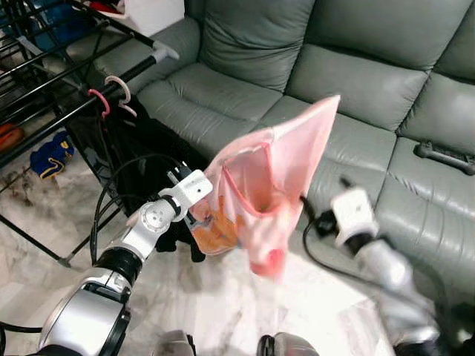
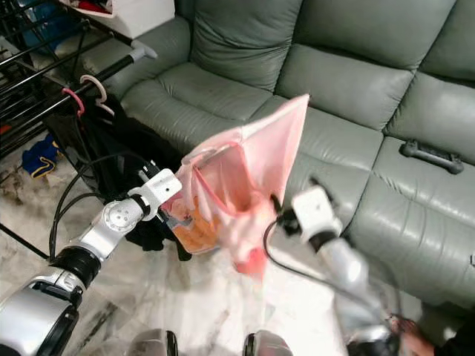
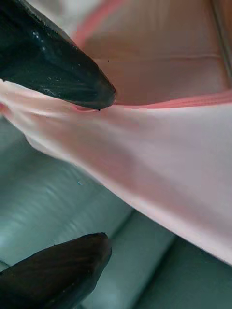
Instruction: Hang hanger
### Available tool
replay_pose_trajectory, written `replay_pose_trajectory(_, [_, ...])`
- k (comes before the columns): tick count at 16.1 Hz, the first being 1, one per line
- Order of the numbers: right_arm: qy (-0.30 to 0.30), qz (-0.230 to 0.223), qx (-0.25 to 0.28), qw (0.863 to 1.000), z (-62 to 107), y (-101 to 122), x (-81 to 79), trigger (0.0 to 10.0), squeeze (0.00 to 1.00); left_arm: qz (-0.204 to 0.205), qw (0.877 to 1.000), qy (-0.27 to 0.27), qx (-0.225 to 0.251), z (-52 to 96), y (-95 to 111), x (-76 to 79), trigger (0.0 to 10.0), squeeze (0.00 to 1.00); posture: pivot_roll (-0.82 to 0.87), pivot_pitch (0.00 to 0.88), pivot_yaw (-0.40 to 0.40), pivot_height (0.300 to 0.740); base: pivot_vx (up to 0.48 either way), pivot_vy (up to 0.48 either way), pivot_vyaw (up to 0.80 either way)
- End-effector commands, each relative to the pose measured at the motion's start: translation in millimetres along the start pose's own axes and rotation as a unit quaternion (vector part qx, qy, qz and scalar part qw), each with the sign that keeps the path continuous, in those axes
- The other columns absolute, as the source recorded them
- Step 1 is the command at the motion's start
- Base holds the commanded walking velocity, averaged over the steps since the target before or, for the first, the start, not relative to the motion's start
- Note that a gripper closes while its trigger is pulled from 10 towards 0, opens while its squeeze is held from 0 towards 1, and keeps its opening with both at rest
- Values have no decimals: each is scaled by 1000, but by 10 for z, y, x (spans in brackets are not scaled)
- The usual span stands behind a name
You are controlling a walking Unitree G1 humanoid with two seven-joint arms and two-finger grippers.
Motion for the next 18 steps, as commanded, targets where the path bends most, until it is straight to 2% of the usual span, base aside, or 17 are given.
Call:
replay_pose_trajectory(1, [-2, 2, 8, 1000, 29, 20, -34, 10000, 165, -1, 1000, 16, 19, -22, 118, -107, 0, 0, -85, 67, 15, 740, 0, 0, 0])
replay_pose_trajectory(2, [8, 15, 22, 1000, 51, 73, -103, 10000, 165, -3, 1000, 15, 19, -24, 121, -109, 0, 0, -83, 66, 18, 740, 0, 0, 0])
replay_pose_trajectory(3, [95, 39, 60, 993, 40, 286, -241, 10000, 0, -23, 999, -2, 23, -25, 141, -95, 0, 0, -83, 66, 23, 740, 0, 0, 0])
replay_pose_trajectory(5, [198, 120, 75, 970, 55, 446, -208, 10000, 0, -76, 996, -32, 26, 1, 129, -68, 0, 0, -88, 62, 28, 740, 0, 0, 0])
replay_pose_trajectory(6, [240, 179, 76, 951, 64, 513, -97, 10000, 0, -113, 992, -55, 30, 29, 106, -30, 0, 0, -90, 59, 27, 740, 0, 0, 0])
replay_pose_trajectory(7, [268, 208, 75, 938, 79, 572, -21, 10000, 0, -136, 988, -74, 25, 53, 61, 2, 0, 0, -90, 59, 27, 740, 0, 0, 0])
replay_pose_trajectory(9, [327, 231, 70, 914, 113, 722, 60, 10000, 0, -163, 981, -108, 8, 94, -60, 77, 0, 0, -89, 53, 19, 740, 0, 0, 0])
replay_pose_trajectory(10, [359, 235, 63, 901, 142, 764, 55, 10000, 0, -172, 978, -121, 6, 109, -94, 119, 0, 0, -88, 53, 17, 740, 0, 0, 0])
replay_pose_trajectory(11, [377, 232, 59, 895, 164, 782, 43, 10000, 0, -174, 977, -127, 6, 113, -104, 141, 0, 0, -88, 56, 18, 740, 0, 0, 0])
replay_pose_trajectory(13, [419, 223, 38, 879, 217, 744, 6, 10000, 0, -177, 974, -138, 12, 114, -87, 192, 0, 0, -91, 57, 16, 740, 0, 0, 0])
replay_pose_trajectory(14, [427, 218, 24, 877, 222, 685, 21, 10000, 0, -174, 974, -141, 15, 109, -72, 206, 0, 0, -92, 60, 15, 740, 0, 0, 0])
replay_pose_trajectory(16, [458, 202, -23, 865, 280, 493, 61, 10000, 0, -179, 972, -153, 24, 106, -34, 257, 0, 0, -92, 67, 14, 740, 0, 0, 0])
replay_pose_trajectory(17, [469, 210, -46, 856, 283, 386, 105, 8667, 0, -185, 968, -166, 33, 112, -2, 294, 0, 0, -92, 67, 14, 740, 0, 0, 0])
replay_pose_trajectory(18, [468, 208, -50, 858, 228, 373, 127, 3216, 0, -189, 966, -173, 36, 118, 9, 313, 0, 0, -91, 67, 14, 740, 0, 0, 0])
Point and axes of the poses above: a point about 5 cm out from each wrist's last joint towards the gripper, its own z axis pointing back from the gripper into the wrist, its own y axis along the axis of the wrist's last joint, x = y × z, the point moved 6 cm from there along -z, pointing out of the wrist towards the gripper, and after that the axes turned 3 degrees about z, right-handed, at the moved point
